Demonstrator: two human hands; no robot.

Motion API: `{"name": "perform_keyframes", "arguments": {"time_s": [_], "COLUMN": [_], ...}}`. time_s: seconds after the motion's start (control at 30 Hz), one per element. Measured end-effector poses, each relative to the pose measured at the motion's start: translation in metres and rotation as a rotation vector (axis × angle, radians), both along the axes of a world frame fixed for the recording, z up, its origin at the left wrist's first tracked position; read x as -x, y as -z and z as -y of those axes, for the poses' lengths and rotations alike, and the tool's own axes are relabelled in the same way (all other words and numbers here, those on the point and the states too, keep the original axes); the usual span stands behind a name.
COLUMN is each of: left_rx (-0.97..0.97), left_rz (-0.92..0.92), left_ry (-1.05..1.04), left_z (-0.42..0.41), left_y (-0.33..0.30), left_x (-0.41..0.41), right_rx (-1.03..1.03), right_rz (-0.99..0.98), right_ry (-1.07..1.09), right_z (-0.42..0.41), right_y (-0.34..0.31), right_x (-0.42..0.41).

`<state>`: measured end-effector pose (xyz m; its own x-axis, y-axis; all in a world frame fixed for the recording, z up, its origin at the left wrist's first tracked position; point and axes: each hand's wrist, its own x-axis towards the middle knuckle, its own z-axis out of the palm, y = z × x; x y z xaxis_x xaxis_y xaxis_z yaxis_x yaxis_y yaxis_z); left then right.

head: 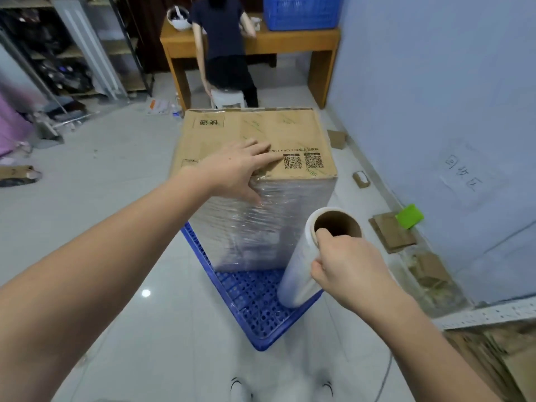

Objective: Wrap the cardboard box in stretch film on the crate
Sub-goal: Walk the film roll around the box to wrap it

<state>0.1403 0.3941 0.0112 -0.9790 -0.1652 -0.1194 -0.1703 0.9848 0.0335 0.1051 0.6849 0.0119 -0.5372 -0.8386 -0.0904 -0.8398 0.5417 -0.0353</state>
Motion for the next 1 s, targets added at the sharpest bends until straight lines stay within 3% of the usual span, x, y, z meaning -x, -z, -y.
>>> {"name": "perform_keyframes", "arguments": {"time_s": [0.17, 0.3, 0.43, 0.6, 1.0], "left_rx": [-0.002, 0.038, 0.061, 0.035, 0.077], "left_rz": [-0.122, -0.122, -0.104, -0.082, -0.092], "left_ry": [-0.015, -0.074, -0.117, -0.156, -0.179], "left_z": [0.0, -0.001, 0.0, -0.01, -0.003], "left_y": [0.011, 0.013, 0.009, 0.002, 0.014], "left_x": [-0.01, -0.004, 0.009, 0.03, 0.01], "right_rx": [0.013, 0.02, 0.223, 0.259, 0.396], "right_rz": [-0.137, -0.131, -0.223, -0.252, -0.198], "right_ry": [0.096, 0.098, -0.094, -0.376, -0.482], "right_z": [0.017, 0.022, 0.01, 0.004, 0.012], "right_y": [0.008, 0.007, 0.012, 0.022, 0.021], "right_x": [-0.001, 0.01, -0.004, -0.015, -0.046]}}
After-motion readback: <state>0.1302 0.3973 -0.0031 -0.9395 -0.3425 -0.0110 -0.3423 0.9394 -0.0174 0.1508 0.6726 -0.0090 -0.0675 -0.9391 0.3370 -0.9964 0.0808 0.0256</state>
